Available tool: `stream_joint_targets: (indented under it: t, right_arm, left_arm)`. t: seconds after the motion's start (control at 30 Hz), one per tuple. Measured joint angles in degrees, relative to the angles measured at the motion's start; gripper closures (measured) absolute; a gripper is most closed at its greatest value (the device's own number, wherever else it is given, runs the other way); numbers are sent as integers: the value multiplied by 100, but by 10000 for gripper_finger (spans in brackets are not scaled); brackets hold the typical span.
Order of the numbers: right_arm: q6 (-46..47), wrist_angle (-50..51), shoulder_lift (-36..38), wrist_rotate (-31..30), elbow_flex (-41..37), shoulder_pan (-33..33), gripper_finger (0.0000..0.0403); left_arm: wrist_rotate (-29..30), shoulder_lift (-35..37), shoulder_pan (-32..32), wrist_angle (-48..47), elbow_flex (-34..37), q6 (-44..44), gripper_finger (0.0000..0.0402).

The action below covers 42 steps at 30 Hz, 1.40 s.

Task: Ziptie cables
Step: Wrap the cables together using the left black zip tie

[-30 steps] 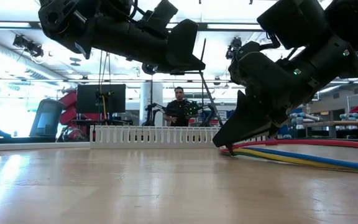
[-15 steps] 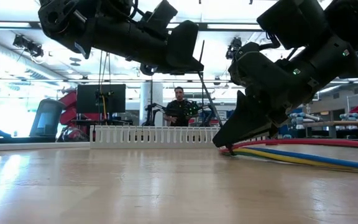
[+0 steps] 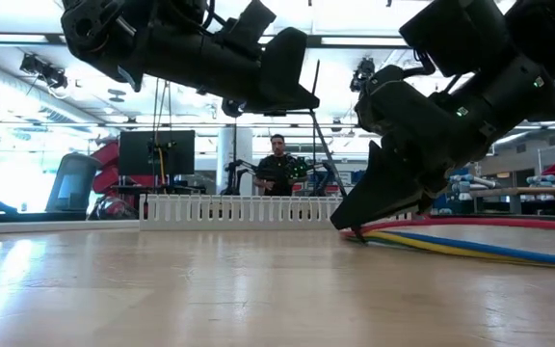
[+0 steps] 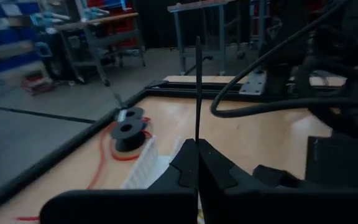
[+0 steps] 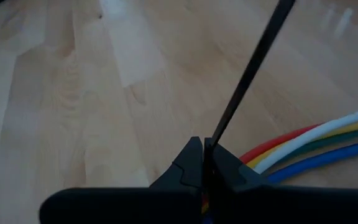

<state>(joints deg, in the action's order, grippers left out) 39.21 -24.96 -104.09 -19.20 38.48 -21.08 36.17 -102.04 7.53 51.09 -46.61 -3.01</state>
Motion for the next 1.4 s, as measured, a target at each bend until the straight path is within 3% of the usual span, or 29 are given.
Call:
stream_joint_targets:
  t: [0.1,0.4,0.63,1.0,1.23,1.4]
  right_arm:
    - [-344,-277,-15,49,-20,-11,386]
    - [-766,-563,2,-23,-20,-1,315]
    - [-1327,-511,364,-132,-22,175,293]
    - [-1638,1202,1559,-221,-13,420,293]
    - [-1729,1450,1842,-223,-11,424,291]
    - [-1739,1411,1799,-209,-2,424,279]
  left_arm:
    - [-254,31,-11,-246,-23,319,401]
    - [-287,39,8,-966,-28,1090,401]
    - [-581,39,178,-1057,-21,1247,401]
    - [-612,28,337,-1220,-9,1392,399]
    - [-646,0,341,-1330,-2,1599,358]
    - [-1177,-226,341,-1022,0,1601,305]
